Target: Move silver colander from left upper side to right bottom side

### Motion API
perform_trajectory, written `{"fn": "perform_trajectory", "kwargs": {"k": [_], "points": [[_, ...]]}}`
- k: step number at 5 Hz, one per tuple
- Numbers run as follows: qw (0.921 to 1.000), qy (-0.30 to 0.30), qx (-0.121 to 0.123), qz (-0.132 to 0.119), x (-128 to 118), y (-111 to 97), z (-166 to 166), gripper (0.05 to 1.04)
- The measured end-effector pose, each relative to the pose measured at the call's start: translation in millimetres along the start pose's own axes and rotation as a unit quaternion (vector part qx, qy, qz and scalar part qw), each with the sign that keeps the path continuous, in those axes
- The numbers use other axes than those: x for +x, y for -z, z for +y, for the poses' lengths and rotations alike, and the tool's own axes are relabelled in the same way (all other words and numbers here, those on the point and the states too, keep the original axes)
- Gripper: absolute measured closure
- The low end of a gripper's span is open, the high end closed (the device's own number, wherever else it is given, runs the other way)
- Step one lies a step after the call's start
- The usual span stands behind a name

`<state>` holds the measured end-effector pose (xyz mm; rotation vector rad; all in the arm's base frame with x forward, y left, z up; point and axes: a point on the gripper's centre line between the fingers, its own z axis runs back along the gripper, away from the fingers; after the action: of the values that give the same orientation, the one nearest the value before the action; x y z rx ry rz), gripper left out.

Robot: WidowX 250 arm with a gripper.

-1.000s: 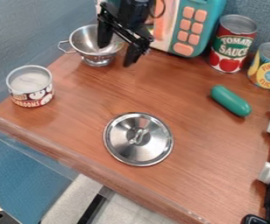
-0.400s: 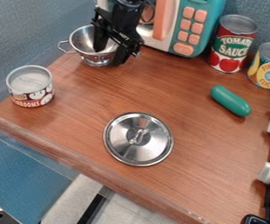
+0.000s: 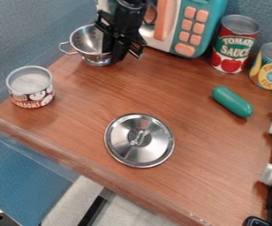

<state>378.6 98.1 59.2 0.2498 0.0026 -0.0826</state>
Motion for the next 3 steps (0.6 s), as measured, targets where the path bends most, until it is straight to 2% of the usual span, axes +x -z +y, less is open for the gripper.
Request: {"fn": "perform_trajectory", "kwargs": {"k": [1, 2, 3], "points": [[1.0000, 0.002, 0.005, 0.006, -2, 1, 0, 0.989], [0.9997, 0.020, 0.013, 0.005, -8, -6, -11, 0.994], [0.9984, 0.049, 0.028, -0.009, -19, -41, -42, 1.002]]}}
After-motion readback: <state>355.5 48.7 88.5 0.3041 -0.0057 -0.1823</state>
